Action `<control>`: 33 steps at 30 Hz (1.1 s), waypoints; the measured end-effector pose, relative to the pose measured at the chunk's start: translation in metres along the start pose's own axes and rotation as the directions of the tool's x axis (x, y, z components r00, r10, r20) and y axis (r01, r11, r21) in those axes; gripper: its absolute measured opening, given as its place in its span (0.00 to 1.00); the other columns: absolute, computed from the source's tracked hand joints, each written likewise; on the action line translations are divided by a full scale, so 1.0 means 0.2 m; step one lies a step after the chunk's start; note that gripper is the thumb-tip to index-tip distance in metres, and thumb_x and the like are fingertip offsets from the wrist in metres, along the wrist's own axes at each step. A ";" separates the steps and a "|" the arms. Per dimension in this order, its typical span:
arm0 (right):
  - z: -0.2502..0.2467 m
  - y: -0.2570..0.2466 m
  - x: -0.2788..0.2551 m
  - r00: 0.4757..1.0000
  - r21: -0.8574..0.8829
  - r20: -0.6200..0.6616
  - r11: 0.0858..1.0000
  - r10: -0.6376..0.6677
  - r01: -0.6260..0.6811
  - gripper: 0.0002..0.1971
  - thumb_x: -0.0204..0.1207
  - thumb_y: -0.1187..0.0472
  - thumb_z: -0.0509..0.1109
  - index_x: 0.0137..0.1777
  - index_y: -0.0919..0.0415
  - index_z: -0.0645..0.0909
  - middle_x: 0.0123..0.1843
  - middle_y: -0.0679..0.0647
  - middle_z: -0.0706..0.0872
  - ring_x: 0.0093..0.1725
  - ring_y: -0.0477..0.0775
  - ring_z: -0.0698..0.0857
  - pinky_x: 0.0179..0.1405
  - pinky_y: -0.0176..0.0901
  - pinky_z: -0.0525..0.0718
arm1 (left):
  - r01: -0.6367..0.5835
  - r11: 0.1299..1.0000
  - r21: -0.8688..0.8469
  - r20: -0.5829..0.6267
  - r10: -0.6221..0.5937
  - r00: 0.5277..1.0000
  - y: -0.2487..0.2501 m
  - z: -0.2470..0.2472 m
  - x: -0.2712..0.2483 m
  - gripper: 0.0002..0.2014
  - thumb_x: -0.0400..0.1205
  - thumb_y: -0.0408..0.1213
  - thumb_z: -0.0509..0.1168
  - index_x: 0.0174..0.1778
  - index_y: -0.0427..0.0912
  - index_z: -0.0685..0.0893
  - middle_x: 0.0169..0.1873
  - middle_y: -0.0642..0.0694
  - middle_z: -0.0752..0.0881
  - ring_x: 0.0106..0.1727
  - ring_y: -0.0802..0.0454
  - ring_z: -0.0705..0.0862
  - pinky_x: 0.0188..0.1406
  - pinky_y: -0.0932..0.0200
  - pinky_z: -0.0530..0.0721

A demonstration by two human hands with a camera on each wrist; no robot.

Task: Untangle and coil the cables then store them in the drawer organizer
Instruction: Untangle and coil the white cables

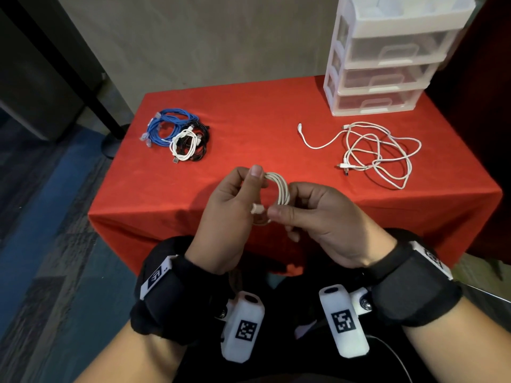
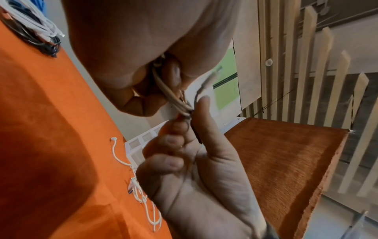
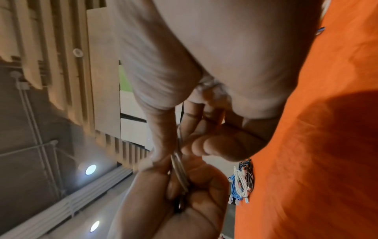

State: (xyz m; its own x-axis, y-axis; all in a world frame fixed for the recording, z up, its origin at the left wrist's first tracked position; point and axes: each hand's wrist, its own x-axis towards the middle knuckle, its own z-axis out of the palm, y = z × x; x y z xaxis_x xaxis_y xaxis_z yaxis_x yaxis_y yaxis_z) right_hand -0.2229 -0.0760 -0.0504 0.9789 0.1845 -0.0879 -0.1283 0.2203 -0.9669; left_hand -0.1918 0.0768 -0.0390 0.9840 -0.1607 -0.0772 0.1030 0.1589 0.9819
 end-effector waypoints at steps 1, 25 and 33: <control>0.01 0.00 0.00 1.000 -0.015 -0.010 0.999 -0.030 0.030 0.07 0.72 0.61 0.81 0.42 0.60 0.85 0.35 0.62 0.80 0.34 0.60 0.73 0.29 0.44 0.73 | 0.015 1.000 -0.007 0.011 -0.015 1.000 0.00 0.01 0.00 0.14 0.89 0.48 0.62 0.44 0.42 0.81 0.22 0.50 0.73 0.25 0.49 0.73 0.33 0.54 0.75; 0.00 0.03 0.06 0.948 0.109 -0.221 0.972 0.227 -0.207 0.08 0.77 0.74 0.69 0.50 0.67 0.89 0.37 0.58 0.84 0.29 0.46 0.73 0.26 0.40 0.74 | -0.325 0.758 0.565 0.074 0.346 0.935 -0.02 -0.05 0.03 0.11 0.85 0.47 0.71 0.38 0.47 0.88 0.23 0.59 0.80 0.26 0.64 0.75 0.30 0.66 0.72; 0.04 0.05 0.03 0.922 -0.318 -0.385 0.943 -0.036 -0.096 0.08 0.76 0.65 0.70 0.43 0.57 0.91 0.31 0.60 0.89 0.25 0.57 0.83 0.24 0.51 0.83 | -0.439 0.552 0.709 0.141 0.499 0.855 -0.06 -0.06 0.03 0.07 0.85 0.43 0.71 0.43 0.46 0.89 0.34 0.54 0.85 0.38 0.58 0.83 0.40 0.66 0.76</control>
State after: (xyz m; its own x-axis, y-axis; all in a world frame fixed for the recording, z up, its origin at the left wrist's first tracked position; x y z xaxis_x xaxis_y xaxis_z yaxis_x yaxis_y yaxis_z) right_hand -0.2197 -0.0652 -0.0593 0.9685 -0.2069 -0.1386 -0.1647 -0.1147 -0.9796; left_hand -0.1851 0.0849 -0.0531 0.8722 -0.1949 0.4487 -0.4784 -0.5319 0.6988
